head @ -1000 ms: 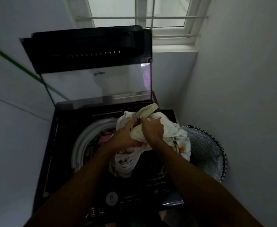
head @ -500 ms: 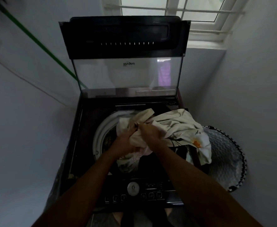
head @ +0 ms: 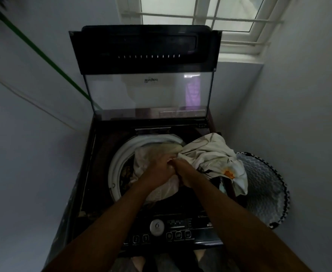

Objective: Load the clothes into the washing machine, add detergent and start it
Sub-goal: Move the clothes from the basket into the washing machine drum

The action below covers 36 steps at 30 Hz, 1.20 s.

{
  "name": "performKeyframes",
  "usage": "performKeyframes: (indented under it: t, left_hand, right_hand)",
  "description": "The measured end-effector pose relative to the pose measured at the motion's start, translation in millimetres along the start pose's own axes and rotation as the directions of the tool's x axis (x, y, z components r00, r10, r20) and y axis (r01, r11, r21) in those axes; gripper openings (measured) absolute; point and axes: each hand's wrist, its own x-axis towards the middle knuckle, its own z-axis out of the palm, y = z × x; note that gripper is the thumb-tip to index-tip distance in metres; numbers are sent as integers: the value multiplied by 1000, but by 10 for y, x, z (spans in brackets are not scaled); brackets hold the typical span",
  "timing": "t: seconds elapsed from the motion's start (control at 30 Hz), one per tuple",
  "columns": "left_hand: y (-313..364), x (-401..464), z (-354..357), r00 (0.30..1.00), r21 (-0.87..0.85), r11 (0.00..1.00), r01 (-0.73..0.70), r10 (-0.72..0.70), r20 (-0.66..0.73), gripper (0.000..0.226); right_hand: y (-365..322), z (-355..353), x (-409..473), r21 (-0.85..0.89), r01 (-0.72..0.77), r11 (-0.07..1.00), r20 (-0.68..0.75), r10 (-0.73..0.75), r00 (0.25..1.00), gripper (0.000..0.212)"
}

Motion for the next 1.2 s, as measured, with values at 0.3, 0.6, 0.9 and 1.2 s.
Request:
performKeyframes:
  t: [0.3, 0.6, 0.9, 1.2]
  left_hand:
    - [665, 257, 417, 955, 19, 968, -250, 249, -163, 49]
    - [1044, 692, 940, 954, 181, 938, -295, 280, 103, 74]
    - [812, 830, 1082, 938, 148, 948, -282, 240, 250, 72]
    - [671, 631, 1042, 940, 53, 949, -312, 300, 159, 67]
  right_hand:
    - [-247, -677, -114, -351, 352, 867, -338, -469, 816, 17]
    - [59, -1597, 12, -529, -5, 849, -454, -278, 847, 117]
    - [169, -1691, 87, -189, 32, 981, -343, -97, 934, 59]
    - [65, -1394, -32, -443, -20, 896, -552, -255, 793, 64]
